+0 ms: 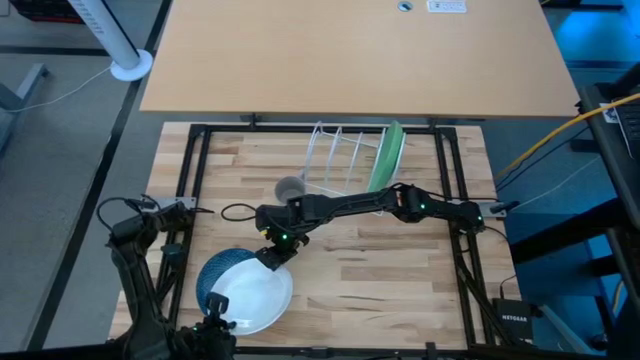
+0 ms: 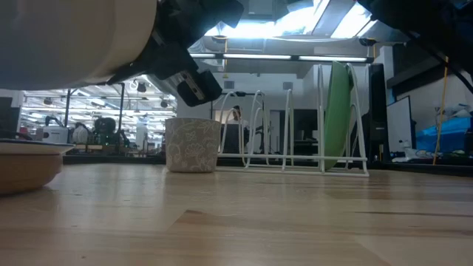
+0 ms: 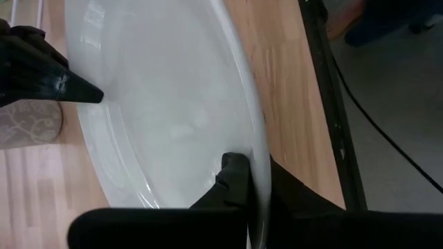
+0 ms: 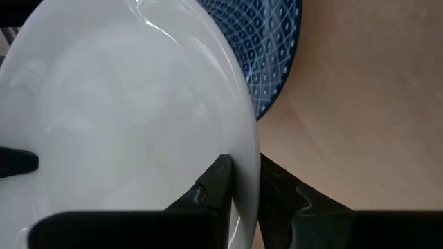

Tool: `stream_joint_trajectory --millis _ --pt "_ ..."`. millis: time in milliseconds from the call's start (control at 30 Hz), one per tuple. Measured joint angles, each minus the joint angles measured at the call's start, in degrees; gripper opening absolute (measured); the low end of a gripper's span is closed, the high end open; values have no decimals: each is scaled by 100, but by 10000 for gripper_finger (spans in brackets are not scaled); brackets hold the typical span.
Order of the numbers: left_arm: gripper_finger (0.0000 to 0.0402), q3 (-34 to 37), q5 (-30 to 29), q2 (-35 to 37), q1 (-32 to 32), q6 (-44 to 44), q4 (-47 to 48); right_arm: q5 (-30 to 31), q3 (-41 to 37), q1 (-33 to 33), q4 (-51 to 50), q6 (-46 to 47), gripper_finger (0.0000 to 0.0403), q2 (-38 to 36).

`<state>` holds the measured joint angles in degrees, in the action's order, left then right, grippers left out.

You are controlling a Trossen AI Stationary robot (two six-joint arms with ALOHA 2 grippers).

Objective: Sort dishes
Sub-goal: Put the white plate in the dish rack

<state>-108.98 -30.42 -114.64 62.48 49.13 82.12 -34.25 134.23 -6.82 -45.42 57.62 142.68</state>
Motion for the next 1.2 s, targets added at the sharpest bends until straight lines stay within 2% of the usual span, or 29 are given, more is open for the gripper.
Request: stream_joint_trajectory --millis 367,600,833,1200 --pt "2 -3 -41 -396 15 152 25 267 -11 1 25 -407 55 35" --pt "2 -8 -90 -700 9 147 59 224 -11 -25 -2 -559 98 86" --pt "2 -12 -110 -898 17 128 122 -175 -13 -93 73 -423 115 302" --pt "2 -14 -103 -910 47 128 180 -1216 -13 -87 31 -64 73 390"
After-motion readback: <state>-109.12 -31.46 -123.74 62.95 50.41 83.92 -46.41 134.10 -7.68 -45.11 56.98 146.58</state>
